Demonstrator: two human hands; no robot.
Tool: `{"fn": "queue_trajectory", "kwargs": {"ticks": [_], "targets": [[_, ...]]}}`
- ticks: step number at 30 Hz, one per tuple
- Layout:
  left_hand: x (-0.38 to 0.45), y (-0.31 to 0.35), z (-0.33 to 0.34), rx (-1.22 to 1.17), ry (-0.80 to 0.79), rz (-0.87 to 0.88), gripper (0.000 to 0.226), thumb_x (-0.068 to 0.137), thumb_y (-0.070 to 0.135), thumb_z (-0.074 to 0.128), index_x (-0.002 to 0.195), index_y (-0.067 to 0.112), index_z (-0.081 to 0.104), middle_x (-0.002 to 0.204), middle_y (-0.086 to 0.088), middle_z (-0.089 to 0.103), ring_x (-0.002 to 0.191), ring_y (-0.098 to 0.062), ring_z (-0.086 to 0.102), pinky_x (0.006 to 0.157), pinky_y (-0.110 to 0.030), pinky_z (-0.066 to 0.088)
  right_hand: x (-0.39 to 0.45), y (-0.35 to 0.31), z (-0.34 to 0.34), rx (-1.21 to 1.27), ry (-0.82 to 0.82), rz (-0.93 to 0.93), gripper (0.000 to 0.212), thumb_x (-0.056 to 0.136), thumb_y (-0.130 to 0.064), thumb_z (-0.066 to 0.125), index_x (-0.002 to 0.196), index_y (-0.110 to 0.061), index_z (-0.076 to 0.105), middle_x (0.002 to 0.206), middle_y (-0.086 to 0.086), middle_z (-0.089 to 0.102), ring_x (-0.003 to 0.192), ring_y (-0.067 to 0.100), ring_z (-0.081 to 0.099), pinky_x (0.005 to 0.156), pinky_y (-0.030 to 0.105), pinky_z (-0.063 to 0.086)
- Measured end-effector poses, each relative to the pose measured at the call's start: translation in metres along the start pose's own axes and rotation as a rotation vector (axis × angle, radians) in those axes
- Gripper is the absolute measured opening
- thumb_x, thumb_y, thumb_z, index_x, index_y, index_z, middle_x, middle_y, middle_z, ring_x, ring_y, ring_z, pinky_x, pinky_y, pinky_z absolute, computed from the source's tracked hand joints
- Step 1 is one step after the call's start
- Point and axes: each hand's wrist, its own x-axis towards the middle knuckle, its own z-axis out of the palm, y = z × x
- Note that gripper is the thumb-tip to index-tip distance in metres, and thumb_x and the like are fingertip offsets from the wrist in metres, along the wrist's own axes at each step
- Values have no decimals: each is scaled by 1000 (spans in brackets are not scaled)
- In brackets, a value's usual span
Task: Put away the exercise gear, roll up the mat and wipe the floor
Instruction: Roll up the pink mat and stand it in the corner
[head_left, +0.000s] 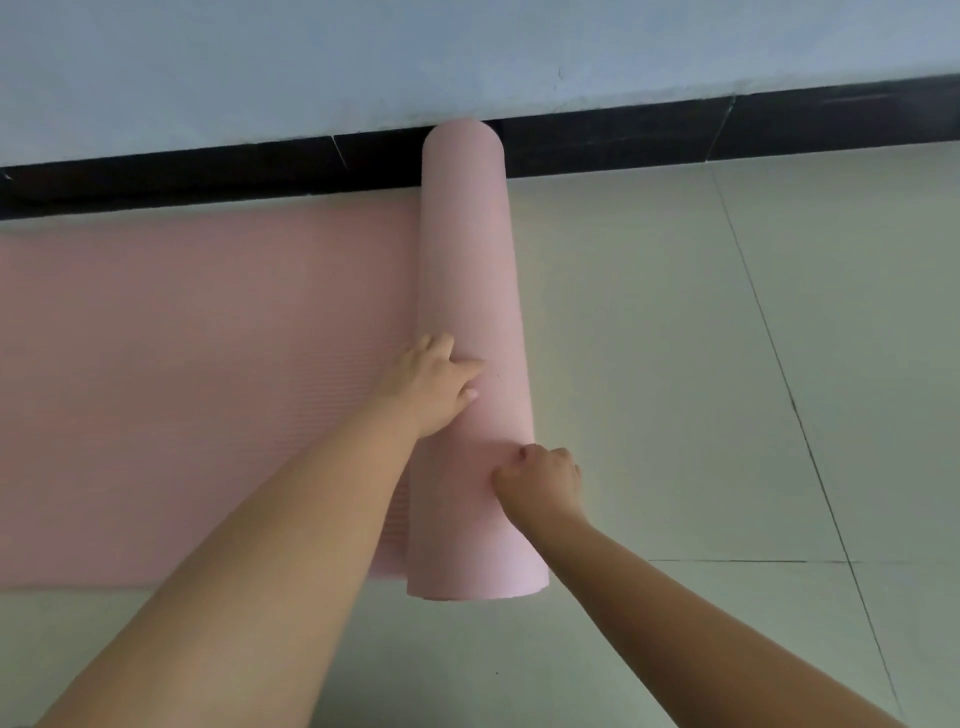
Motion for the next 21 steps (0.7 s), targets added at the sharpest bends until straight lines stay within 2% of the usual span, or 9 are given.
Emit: {"fn": "queue_trajectory", "kwargs": {"ticks": [3, 5, 7, 9, 12, 15, 17, 19, 21], "targets": [[7, -11, 4, 23, 87, 137, 44, 96, 37, 44, 131, 12, 49, 148, -6, 33, 141, -22, 26, 109, -35, 29, -1, -10, 8, -19, 52, 23, 39, 90, -19, 46, 128, -10, 46, 131, 10, 37, 124, 27, 34, 101, 34, 35], [12, -19, 3, 14, 85, 188, 44, 96, 36, 43, 131, 8, 46, 144, -7, 37, 137, -23, 31, 105, -38, 34, 2, -21, 13, 24, 67, 51, 39, 89, -18, 46, 127, -10, 44, 131, 11, 37, 117, 28, 41, 96, 35, 40], [18, -27, 2, 5, 87, 230, 47, 96, 39, 42, 136, 13, 39, 138, -7, 40, 132, -26, 34, 100, -40, 38, 1, -31, 19, 91, 58, 97, 38, 89, -16, 45, 126, -8, 41, 128, 13, 42, 99, 28, 48, 80, 33, 43], [22, -37, 1, 42, 79, 294, 53, 96, 43, 40, 145, 26, 29, 135, -7, 40, 129, -28, 33, 100, -41, 40, 0, -39, 29, 86, 88, 119, 42, 88, -17, 47, 127, -8, 36, 127, 13, 44, 98, 28, 49, 76, 32, 41], [25, -54, 2, 99, 76, 352, 51, 95, 48, 39, 143, 32, 34, 135, -8, 37, 129, -29, 33, 99, -41, 40, -2, -49, 45, 53, 169, 191, 52, 85, -26, 55, 130, -10, 36, 127, 9, 41, 118, 30, 43, 84, 33, 40], [25, -71, 4, 153, 143, 431, 48, 94, 49, 41, 134, 23, 44, 133, -9, 38, 129, -27, 35, 97, -38, 40, -6, -61, 59, 14, 238, 261, 46, 82, -32, 57, 120, -8, 48, 116, 7, 39, 120, 27, 40, 87, 33, 40], [27, -82, 8, 177, 206, 526, 49, 94, 47, 44, 132, 18, 46, 143, -6, 32, 136, -25, 28, 103, -37, 36, -10, -70, 70, -2, 285, 300, 43, 80, -34, 57, 116, -11, 52, 112, 4, 36, 121, 26, 36, 94, 35, 40], [29, -95, 10, 159, 188, 621, 53, 94, 44, 46, 137, 13, 40, 155, -1, 18, 145, -19, 14, 113, -36, 25, -15, -80, 83, -15, 331, 343, 49, 79, -36, 58, 123, -17, 47, 124, 4, 35, 125, 25, 30, 101, 39, 35], [31, -108, 11, 120, 122, 665, 58, 94, 40, 47, 143, 13, 30, 156, -1, 18, 146, -17, 15, 115, -34, 22, -23, -92, 97, 31, 364, 375, 60, 79, -38, 60, 133, -24, 37, 136, 4, 29, 132, 26, 26, 106, 41, 32]]}}
